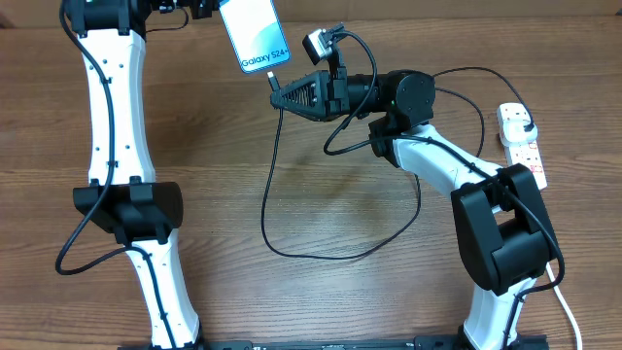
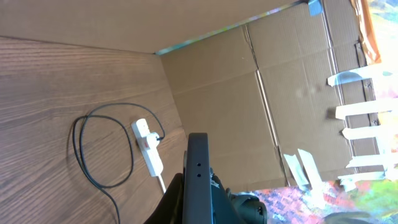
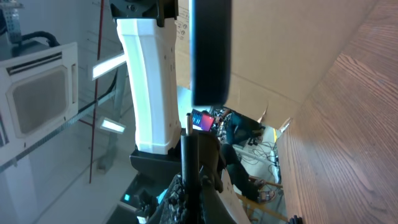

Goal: Plug charger to phone and switch on socket
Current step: 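Push the connector into the phone's port held by the left gripper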

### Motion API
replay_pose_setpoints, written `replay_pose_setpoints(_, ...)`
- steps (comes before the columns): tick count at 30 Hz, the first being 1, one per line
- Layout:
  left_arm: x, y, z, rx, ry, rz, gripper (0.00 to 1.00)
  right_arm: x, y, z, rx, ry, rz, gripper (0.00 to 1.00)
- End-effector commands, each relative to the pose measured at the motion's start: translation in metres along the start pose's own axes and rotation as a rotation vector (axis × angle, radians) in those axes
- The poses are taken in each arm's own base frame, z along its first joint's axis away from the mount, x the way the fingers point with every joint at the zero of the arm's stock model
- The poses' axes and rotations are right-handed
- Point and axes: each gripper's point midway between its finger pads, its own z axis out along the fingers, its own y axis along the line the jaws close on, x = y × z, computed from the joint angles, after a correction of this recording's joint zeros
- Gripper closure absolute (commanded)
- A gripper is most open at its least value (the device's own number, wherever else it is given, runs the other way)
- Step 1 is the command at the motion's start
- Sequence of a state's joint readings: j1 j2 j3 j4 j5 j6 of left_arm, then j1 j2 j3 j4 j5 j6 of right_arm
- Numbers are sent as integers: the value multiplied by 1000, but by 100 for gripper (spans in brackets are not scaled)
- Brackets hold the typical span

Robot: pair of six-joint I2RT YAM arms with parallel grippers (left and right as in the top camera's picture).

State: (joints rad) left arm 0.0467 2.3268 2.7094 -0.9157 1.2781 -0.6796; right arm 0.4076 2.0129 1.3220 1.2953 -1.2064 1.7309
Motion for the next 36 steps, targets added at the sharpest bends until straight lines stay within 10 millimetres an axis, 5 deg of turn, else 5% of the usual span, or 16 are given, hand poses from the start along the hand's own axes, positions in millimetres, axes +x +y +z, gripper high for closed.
replay_pose_setpoints(1,0,0,2,6,4,-32,96,-4,7,2,-14,-15,-2,96)
replay_pose_setpoints(13,7,-5,15,17,33,-12,96,-10,9,2,-23,-53,-1,96)
replay_pose_setpoints(36,12,-13,2,82,71,-20,96,-11,8,1,-23,-56,0,96)
